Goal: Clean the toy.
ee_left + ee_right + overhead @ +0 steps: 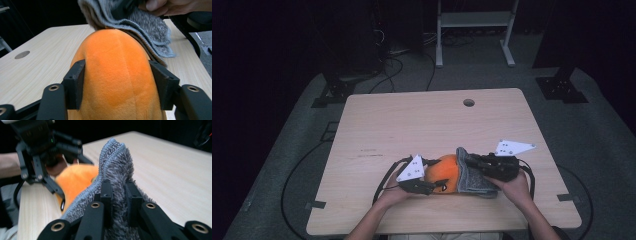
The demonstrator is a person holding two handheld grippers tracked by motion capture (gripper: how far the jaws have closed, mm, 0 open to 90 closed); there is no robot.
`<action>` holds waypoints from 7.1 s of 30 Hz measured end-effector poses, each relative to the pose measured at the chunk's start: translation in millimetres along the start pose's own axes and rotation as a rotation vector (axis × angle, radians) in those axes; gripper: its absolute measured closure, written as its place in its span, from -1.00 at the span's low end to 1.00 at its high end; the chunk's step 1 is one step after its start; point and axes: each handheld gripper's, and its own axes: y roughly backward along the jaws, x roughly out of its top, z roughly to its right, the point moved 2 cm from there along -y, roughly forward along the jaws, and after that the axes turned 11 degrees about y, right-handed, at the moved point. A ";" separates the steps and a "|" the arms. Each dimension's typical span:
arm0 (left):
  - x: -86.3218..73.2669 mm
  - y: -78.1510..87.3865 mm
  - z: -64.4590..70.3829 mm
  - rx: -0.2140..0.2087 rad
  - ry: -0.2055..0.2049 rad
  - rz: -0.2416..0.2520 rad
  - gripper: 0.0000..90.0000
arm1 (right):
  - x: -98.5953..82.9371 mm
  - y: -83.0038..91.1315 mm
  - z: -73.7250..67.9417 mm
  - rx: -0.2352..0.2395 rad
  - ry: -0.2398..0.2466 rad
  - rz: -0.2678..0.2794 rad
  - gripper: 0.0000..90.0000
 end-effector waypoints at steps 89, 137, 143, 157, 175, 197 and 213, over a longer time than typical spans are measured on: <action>-1.7 13.6 -15.7 -0.029 0.273 -0.019 -0.72 | -4.5 -20.4 -10.3 0.101 -0.007 -0.021 0.76; -6.2 6.8 -6.4 0.018 0.148 -0.100 -0.29 | 3.2 -16.4 -23.1 0.058 0.074 -0.071 0.76; -1.4 -0.8 -13.7 0.050 0.248 -0.113 -1.00 | -15.4 -3.1 -18.7 0.049 0.023 -0.093 0.75; 3.5 -5.9 -7.1 0.080 0.146 -0.074 -0.23 | 16.8 -12.8 -31.3 0.053 0.112 -0.012 0.76; -2.3 4.0 -20.2 0.076 0.247 -0.099 -0.44 | -5.5 -16.8 -27.1 -0.003 0.106 -0.068 0.75; -17.4 14.0 -27.0 0.071 0.277 -0.124 -0.34 | -15.9 -23.2 -17.4 0.015 0.000 -0.073 0.76; -9.7 12.7 -23.8 0.005 0.319 -0.135 -0.67 | -3.3 -31.7 -15.9 0.111 -0.027 -0.068 0.75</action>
